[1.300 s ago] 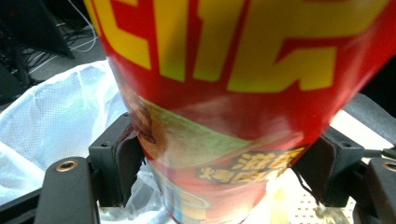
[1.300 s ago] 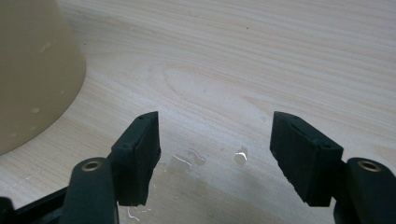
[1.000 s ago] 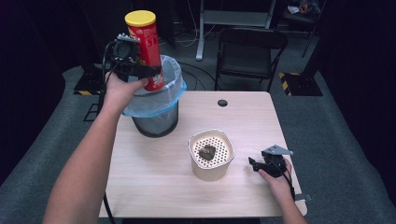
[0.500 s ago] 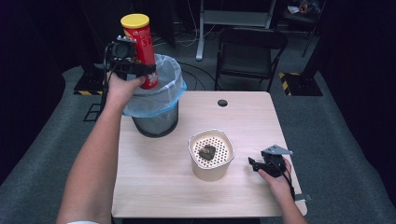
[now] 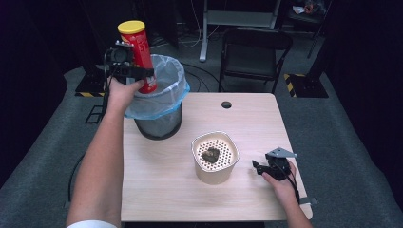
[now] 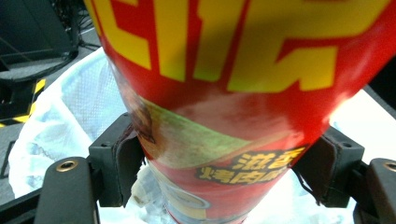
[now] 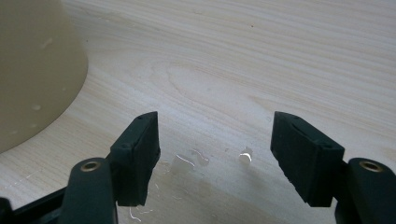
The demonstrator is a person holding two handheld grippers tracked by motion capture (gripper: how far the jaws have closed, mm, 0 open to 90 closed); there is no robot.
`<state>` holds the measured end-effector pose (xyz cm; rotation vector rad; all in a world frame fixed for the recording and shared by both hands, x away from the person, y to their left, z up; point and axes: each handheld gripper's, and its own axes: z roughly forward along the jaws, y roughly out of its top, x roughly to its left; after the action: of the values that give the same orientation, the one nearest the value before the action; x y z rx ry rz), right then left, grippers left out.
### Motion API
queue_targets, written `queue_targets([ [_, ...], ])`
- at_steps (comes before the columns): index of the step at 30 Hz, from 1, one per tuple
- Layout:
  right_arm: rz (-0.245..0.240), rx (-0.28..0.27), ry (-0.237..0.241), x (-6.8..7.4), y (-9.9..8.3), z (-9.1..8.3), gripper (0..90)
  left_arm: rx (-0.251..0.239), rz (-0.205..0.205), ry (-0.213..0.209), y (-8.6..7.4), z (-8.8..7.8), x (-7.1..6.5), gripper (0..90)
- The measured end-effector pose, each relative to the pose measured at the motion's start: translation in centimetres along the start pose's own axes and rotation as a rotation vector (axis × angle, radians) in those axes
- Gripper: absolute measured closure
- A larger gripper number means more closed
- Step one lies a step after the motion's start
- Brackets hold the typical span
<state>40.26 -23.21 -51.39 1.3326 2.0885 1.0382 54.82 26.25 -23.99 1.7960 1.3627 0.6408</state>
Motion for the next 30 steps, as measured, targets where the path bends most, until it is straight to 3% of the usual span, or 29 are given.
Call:
queue_targets([
  [5,0.005,0.001,0.003,0.0,0.0,0.0,32.3,0.032,-0.021,-0.016,0.0,0.6,0.4,22.7],
  [6,0.003,-0.001,0.003,0.0,0.0,0.0,32.3,0.071,-0.060,0.009,-0.1,1.1,0.6,17.1],
  [7,0.003,-0.001,0.002,0.0,0.0,0.0,32.3,0.086,-0.063,0.017,-0.2,1.1,0.8,12.4],
  [9,0.006,-0.002,0.000,0.0,0.0,0.0,32.3,0.073,-0.057,0.057,-0.6,0.9,1.0,12.4],
  [14,0.000,-0.004,0.001,-0.1,0.0,0.0,32.2,0.021,-0.059,0.051,-1.3,-0.5,1.7,12.3],
  [18,0.003,0.000,-0.001,0.0,0.0,-0.1,32.2,0.005,-0.039,-0.035,-2.1,-2.3,1.5,15.5],
  [21,-0.003,0.002,-0.002,0.0,0.0,-0.1,32.2,-0.024,0.036,-0.073,-3.0,-4.2,1.0,18.3],
  [24,-0.001,0.002,-0.002,0.0,0.0,0.0,32.2,-0.030,0.072,-0.136,-4.0,-5.8,0.7,21.4],
  [30,-0.016,0.013,-0.004,0.3,0.0,0.1,32.2,-0.017,0.116,-0.198,-6.1,-7.6,0.1,25.1],
])
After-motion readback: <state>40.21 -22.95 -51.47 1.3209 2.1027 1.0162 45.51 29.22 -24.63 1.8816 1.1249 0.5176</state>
